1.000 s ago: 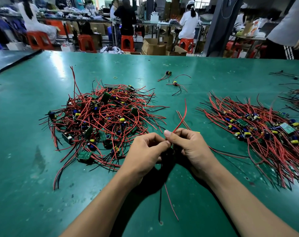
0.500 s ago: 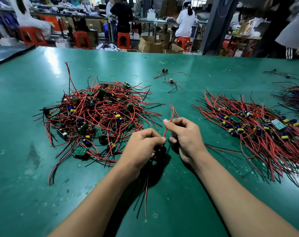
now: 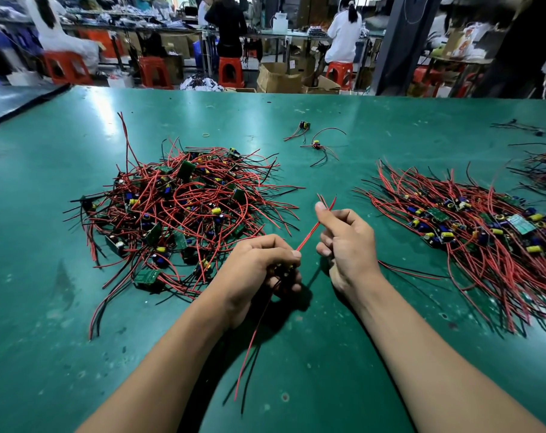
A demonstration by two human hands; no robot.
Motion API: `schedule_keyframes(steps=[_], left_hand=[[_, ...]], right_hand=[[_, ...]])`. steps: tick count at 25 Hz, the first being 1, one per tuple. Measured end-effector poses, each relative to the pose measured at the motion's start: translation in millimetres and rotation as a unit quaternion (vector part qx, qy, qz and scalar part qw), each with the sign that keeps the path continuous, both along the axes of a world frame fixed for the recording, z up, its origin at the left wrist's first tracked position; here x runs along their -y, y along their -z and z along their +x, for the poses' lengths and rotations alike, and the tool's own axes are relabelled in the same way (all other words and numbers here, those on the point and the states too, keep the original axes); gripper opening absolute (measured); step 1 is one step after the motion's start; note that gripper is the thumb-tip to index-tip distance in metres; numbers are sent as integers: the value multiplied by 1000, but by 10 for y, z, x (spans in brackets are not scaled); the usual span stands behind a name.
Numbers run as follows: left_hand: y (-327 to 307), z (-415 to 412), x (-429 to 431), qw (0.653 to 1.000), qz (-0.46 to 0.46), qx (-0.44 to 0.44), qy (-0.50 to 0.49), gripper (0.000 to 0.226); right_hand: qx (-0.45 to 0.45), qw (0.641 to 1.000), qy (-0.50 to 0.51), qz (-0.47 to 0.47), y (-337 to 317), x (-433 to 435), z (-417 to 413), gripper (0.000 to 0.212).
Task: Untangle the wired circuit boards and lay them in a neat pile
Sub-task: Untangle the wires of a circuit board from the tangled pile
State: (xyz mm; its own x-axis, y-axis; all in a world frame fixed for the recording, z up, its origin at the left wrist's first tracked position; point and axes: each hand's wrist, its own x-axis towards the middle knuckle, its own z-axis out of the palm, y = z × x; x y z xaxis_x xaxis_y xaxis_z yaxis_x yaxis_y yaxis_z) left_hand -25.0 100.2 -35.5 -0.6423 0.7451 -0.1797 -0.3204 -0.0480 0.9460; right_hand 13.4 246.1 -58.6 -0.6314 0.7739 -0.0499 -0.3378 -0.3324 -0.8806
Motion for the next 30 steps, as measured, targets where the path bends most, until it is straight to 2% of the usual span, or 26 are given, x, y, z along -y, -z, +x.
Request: schedule_keyframes(steps=[3, 6, 8, 11, 13, 15, 17, 19, 21, 24, 26, 28, 30], left_hand=[[16, -7, 1, 1000, 5, -3, -8, 17], [22, -34, 18, 1000, 5, -14, -11, 17], [30, -46, 24, 1000, 3, -22, -11, 18], [36, -51, 25, 1000, 0, -28, -13, 20], [34, -47, 20, 999, 1, -23, -24, 20], [35, -62, 34, 999, 5, -5, -41, 20], [38, -88, 53, 998, 14, 25, -56, 19], [36, -101, 63, 997, 16, 39, -60, 17], [32, -91, 57, 998, 12, 43, -53, 13], [32, -92, 53, 998, 0, 45, -42, 12], [27, -104, 64, 998, -5, 46, -36, 11], [18, -100, 71, 999, -6, 43, -28, 13], [5, -86, 69, 999, -4, 39, -20, 16]], right_hand=[[-14, 994, -46, -94, -67, -53, 37, 32], [-61, 967, -125, -215, -152, -89, 69, 36], [-88, 950, -145, -264, -189, -105, 84, 36], [-117, 940, -132, -292, -196, -132, 114, 20], [-100, 958, -101, -248, -163, -163, 126, 20], [-71, 984, -54, -152, -123, -181, 125, 26], [-50, 996, -45, -62, -108, -154, 134, 25], [-26, 990, -131, -38, -95, -83, 148, 36], [5, 970, -240, -22, -64, -6, 159, 47], [26, 946, -321, 42, -24, 104, 175, 22], [44, 951, -294, 86, -18, 127, 175, 26], [68, 965, -226, 119, -8, 118, 157, 45], [74, 973, -168, 138, 7, 112, 126, 47]])
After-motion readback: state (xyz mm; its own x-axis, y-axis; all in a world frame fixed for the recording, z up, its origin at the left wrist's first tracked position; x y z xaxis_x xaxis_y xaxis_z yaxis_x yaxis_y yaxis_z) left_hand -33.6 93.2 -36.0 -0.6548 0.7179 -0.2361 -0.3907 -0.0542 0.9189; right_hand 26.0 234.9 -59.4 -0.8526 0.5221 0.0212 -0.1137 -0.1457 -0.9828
